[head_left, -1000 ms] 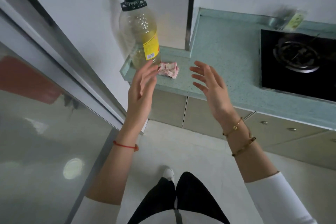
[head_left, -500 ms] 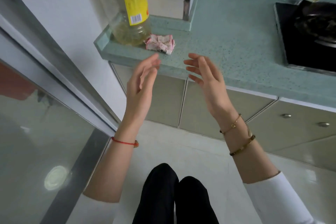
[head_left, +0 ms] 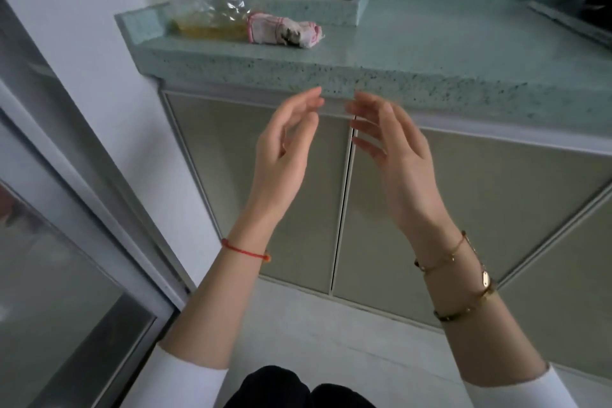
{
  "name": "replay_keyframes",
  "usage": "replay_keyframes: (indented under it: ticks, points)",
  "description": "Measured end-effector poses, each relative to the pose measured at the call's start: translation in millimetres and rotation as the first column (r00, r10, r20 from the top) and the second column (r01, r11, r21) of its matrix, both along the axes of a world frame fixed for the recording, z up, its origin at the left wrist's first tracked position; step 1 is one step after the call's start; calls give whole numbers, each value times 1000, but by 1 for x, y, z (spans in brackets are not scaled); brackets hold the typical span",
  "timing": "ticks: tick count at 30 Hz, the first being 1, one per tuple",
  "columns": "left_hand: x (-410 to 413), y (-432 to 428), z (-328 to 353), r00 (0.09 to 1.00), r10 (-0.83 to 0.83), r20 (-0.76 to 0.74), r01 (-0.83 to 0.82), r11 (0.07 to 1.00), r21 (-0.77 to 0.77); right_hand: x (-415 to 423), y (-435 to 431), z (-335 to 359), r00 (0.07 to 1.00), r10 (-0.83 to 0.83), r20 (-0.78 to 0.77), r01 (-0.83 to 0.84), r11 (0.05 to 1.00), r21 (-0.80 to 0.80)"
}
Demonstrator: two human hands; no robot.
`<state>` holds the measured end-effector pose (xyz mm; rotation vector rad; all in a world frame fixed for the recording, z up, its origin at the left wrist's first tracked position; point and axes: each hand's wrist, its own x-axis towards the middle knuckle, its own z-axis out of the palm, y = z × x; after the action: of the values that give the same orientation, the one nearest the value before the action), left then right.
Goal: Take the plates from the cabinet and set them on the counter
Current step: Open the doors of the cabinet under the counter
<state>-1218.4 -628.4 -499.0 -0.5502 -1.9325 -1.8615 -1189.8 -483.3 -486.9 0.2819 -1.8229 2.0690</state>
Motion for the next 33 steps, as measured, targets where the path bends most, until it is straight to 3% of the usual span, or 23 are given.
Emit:
replay_keyframes:
  ticks: [4, 8, 10, 17, 21, 27, 33]
  points:
    - [-13, 9, -16, 997, 35, 74, -39, 998, 50, -11, 5, -22, 999, -44, 17, 44, 999, 5]
    - [-24, 20, -17, 952, -94, 291, -13, 938, 346, -23, 8, -32, 993, -26, 118, 33, 998, -60]
    - [-29, 24, -12, 929, -153, 337, -2, 909, 416, -30, 6, -31, 986, 14, 167, 3, 995, -101]
    - [-37, 28, 5, 873, -322, 365, 69, 824, 563, -39, -2, -25, 981, 48, 188, -30, 995, -94]
    - [-30, 26, 10, 859, -348, 376, 69, 806, 588, -38, -4, -21, 984, -26, 178, 24, 1000, 15]
    - [-6, 7, 5, 867, -341, 363, 74, 809, 583, -31, -8, -29, 966, -258, -23, 256, 940, 226]
    - [29, -24, -1, 890, -305, 339, 78, 834, 546, -13, -25, -33, 963, -152, -222, 234, 881, 411]
